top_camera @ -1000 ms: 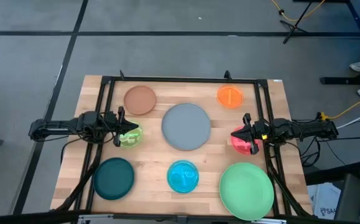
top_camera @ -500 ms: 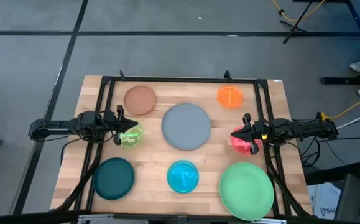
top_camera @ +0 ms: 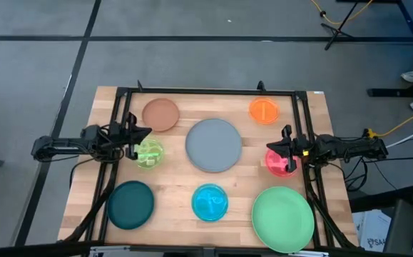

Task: Stack plastic plates
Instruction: Stack the green plate on top of the gray plate

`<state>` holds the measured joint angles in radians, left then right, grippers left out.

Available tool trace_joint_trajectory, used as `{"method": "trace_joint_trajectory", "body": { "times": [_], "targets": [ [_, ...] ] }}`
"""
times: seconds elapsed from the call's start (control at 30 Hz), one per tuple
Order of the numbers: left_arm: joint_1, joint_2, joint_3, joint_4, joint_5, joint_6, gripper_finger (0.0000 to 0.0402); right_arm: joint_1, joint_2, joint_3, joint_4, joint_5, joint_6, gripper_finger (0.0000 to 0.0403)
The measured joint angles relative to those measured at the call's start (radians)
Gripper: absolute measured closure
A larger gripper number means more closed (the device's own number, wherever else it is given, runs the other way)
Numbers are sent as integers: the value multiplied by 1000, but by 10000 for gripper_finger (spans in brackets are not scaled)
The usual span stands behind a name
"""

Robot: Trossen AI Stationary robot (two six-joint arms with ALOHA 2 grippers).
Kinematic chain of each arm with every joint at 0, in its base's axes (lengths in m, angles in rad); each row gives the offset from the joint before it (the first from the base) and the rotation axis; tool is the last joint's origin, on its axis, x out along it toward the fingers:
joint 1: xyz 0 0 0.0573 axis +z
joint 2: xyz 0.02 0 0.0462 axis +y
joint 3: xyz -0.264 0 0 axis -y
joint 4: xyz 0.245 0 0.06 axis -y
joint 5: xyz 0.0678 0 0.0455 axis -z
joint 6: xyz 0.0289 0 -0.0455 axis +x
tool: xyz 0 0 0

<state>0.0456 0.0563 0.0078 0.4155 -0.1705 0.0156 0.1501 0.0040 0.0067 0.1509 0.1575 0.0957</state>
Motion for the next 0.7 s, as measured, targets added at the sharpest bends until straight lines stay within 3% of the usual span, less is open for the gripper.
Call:
{"method": "trace_joint_trajectory", "body": {
  "times": [0.4, 0.7],
  "targets": [
    [0, 211, 5, 134, 10, -40, 398, 0, 49, 0, 6, 42, 1, 400],
    [0, 417, 6, 349, 42, -41, 398, 0, 173, 7, 5, -19, 2, 400]
  ]
}}
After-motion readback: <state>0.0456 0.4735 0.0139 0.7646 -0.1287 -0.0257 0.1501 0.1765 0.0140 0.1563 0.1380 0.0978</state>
